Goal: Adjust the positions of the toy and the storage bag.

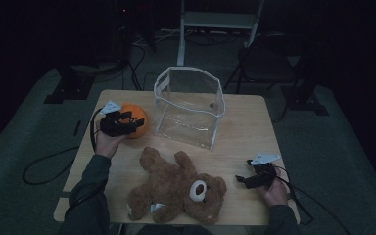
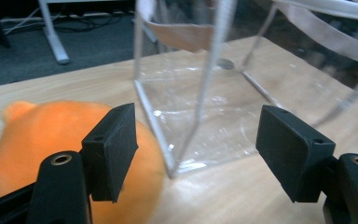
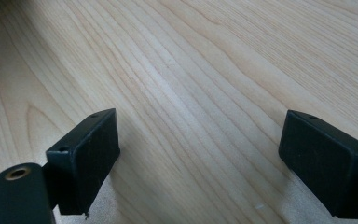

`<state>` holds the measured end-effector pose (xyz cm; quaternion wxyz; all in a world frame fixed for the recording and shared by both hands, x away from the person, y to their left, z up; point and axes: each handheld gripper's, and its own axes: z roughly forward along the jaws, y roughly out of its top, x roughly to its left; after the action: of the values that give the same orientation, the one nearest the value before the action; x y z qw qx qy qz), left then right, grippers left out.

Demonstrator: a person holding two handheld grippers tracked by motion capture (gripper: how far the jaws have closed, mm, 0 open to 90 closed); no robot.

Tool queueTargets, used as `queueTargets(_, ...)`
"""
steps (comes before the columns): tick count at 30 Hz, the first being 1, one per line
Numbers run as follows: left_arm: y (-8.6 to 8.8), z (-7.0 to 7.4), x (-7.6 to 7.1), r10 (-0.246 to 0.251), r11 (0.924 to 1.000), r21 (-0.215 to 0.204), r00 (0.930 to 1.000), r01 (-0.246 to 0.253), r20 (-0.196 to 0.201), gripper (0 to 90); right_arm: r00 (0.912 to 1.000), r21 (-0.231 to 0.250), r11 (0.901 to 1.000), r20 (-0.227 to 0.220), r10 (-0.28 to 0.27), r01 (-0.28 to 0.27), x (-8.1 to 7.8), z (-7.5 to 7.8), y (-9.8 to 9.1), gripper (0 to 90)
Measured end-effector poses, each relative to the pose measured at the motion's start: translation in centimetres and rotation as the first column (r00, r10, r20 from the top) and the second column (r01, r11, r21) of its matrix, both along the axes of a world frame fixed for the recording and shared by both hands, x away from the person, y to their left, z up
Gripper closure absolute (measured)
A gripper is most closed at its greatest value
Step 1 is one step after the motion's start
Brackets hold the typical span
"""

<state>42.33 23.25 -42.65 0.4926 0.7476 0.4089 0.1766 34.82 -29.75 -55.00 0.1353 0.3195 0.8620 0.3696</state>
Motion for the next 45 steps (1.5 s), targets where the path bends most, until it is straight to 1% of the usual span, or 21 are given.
queueTargets(3, -0.1, -0.3, -0.9, -0.025, 0.9997, 0.005, 0.9997, 0.025, -0.008, 29.3, 1.0, 0.0, 1.0, 0.0, 0.0, 0.0, 0.0, 0.0, 0.0, 11.5)
queueTargets(7, -0.3, -0.8, -2.0, -0.048, 0.9988, -0.009, 0.9986, 0.047, -0.022, 28.6, 1.0, 0.0, 1.0, 0.0, 0.0, 0.0, 0.0, 0.0, 0.0, 11.5)
queueTargets(10, -0.6, -1.4, -3.0, -0.072, 0.9974, -0.002, 0.997, 0.072, -0.029, 27.7, 1.0, 0.0, 1.0, 0.0, 0.0, 0.0, 0.0, 0.0, 0.0, 11.5)
queueTargets(12, -0.6, -1.5, -3.3, -0.075, 0.9972, -0.002, 0.9967, 0.075, -0.031, 27.3, 1.0, 0.0, 1.0, 0.0, 0.0, 0.0, 0.0, 0.0, 0.0, 11.5)
queueTargets(13, -0.8, -1.9, -4.0, -0.088, 0.9959, -0.024, 0.9955, 0.088, -0.033, 27.3, 1.0, 0.0, 1.0, -0.001, 0.0, 0.0, 0.0, 0.0, 0.0, 11.5)
queueTargets(16, -1.3, -2.3, -4.9, -0.105, 0.9945, 0.001, 0.9939, 0.105, -0.034, 27.3, 1.0, 0.0, 1.0, 0.0, 0.0, 0.0, 0.0, 0.0, 0.0, 11.5)
queueTargets(17, -1.5, -2.5, -5.2, -0.116, 0.9933, 0.0, 0.9925, 0.116, -0.039, 27.3, 1.0, 0.0, 1.0, 0.0, 0.0, 0.0, 0.0, 0.0, 0.0, 11.5)
queueTargets(21, -2.1, -3.1, -5.9, -0.146, 0.9891, 0.009, 0.9879, 0.147, -0.052, 26.5, 1.0, 0.0, 1.0, 0.0, 0.0, 0.0, 0.0, 0.0, 0.0, 11.5)
queueTargets(23, -2.5, -3.6, -5.9, -0.152, 0.988, 0.015, 0.986, 0.153, -0.069, 26.2, 1.0, 0.0, 1.0, 0.0, 0.0, 0.0, 0.0, 0.0, 0.0, 11.5)
queueTargets(25, -2.5, -3.6, -5.9, -0.152, 0.988, 0.015, 0.986, 0.153, -0.069, 25.8, 1.0, 0.0, 1.0, 0.0, 0.0, 0.0, 0.0, 0.0, 0.0, 11.5)
queueTargets(26, -2.8, -4.6, -5.7, -0.152, 0.9879, 0.017, 0.9826, 0.154, -0.107, 24.9, 1.0, 0.0, 1.0, 0.0, 0.0, 0.0, 0.0, 0.0, 0.0, 11.5)
queueTargets(28, -2.9, -5.5, -5.6, -0.139, 0.9891, 0.029, 0.9818, 0.144, -0.129, 24.9, 1.0, 0.0, 1.0, 0.0, 0.0, 0.0, 0.0, 0.0, 0.0, 11.5)
queueTargets(29, -2.9, -6.0, -5.5, -0.136, 0.9894, 0.032, 0.9796, 0.142, -0.148, 24.8, 1.0, 0.0, 1.0, -0.001, 0.0, 0.0, 0.0, 0.0, 0.0, 11.4)
queueTargets(30, -2.9, -6.0, -5.5, -0.136, 0.9894, 0.032, 0.9796, 0.142, -0.148, 24.3, 1.0, 0.0, 1.0, -0.001, 0.0, 0.0, 0.0, 0.0, 0.0, 11.4)
queueTargets(31, -2.9, -6.8, -5.4, -0.14, 0.9893, 0.016, 0.9745, 0.145, -0.176, 24.3, 1.0, 0.0, 1.0, 0.0, 0.0, 0.0, 0.0, 0.0, 0.0, 11.5)
queueTargets(34, -3.0, -7.6, -5.3, -0.142, 0.989, 0.012, 0.969, 0.148, -0.202, 24.2, 1.0, 0.0, 1.0, 0.0, 0.0, 0.0, 0.0, 0.0, 0.0, 11.5)
queueTargets(36, -3.0, -7.8, -5.3, -0.149, 0.9882, 0.001, 0.9659, 0.153, -0.212, 24.2, 1.0, 0.0, 1.0, 0.0, 0.0, 0.0, 0.0, 0.0, 0.0, 11.4)
queueTargets(38, -3.0, -7.5, -5.4, -0.147, 0.9886, 0.002, 0.9692, 0.151, -0.197, 24.3, 1.0, 0.0, 1.0, 0.0, 0.0, 0.0, 0.0, 0.0, 0.0, 11.5)
queueTargets(41, -2.8, -6.6, -5.8, -0.157, 0.9875, -0.013, 0.9744, 0.157, -0.161, 27.1, 1.0, 0.0, 1.0, 0.0, 0.0, 0.0, 0.0, 0.0, 0.0, 11.5)
queueTargets(43, -2.7, -5.9, -6.1, -0.178, 0.9841, -0.028, 0.9744, 0.176, -0.138, 27.2, 1.0, 0.0, 1.0, -0.001, 0.0, 0.0, 0.0, 0.0, 0.0, 11.4)
queueTargets(45, -2.9, -5.2, -6.6, -0.209, 0.9777, -0.042, 0.9706, 0.206, -0.119, 27.1, 1.0, 0.0, 1.0, 0.001, 0.001, -0.001, 0.0, 0.0, 0.0, 11.5)
